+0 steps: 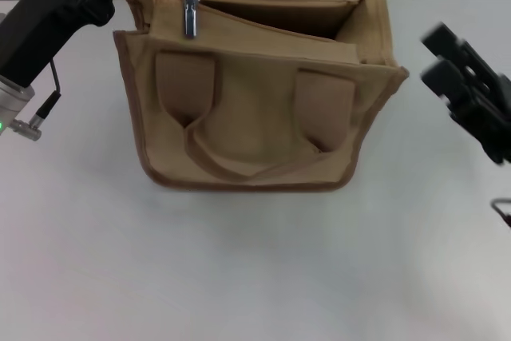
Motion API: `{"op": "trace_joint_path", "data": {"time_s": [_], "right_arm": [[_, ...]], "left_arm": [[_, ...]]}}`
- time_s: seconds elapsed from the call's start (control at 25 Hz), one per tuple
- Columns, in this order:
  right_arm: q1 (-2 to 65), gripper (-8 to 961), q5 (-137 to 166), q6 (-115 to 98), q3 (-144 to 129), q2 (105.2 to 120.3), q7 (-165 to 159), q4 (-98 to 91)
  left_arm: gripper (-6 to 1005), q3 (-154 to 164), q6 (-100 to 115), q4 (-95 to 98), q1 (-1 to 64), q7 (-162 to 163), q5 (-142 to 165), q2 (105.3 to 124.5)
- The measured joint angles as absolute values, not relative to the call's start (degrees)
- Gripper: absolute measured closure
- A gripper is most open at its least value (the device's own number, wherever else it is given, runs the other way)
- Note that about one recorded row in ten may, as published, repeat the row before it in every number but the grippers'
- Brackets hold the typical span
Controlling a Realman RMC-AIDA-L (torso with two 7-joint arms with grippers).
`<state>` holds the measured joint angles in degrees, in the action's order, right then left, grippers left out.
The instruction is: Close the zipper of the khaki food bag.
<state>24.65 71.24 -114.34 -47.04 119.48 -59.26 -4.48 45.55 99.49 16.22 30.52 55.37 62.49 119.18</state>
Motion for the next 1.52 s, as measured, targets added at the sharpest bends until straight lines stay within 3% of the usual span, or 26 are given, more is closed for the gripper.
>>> {"op": "trace_joint_path", "data": {"time_s": [0.32, 0.68, 0.88, 1.12, 1.52], "right_arm": [[34.1, 141, 71.8, -107.3, -47.1, 119.62, -67.2, -5.3], [37.9, 167, 72.0, -100.7, -47.1, 119.86, -75.9, -5.1], [39.4, 398, 72.4, -99.1, -49.5, 119.93, -77.9, -5.0], [41.5, 573, 72.4, -96.6, -50.7, 119.92, -77.9, -3.5], [42.4, 573, 71.9, -92.9, -50.4, 119.88, -78.0, -3.4]], "left_arm": [[969, 45.6, 100.4, 14.2, 33.7, 56.3, 62.7, 119.18], [969, 46.6, 100.2, 13.3, 36.7, 56.4, 62.7, 119.18], [969, 47.8, 100.0, 13.0, 38.5, 56.3, 62.6, 119.18], [970, 47.8, 99.9, 12.7, 39.8, 56.3, 62.5, 119.18], [969, 47.9, 100.3, 12.3, 40.4, 56.4, 62.5, 119.18]]}}
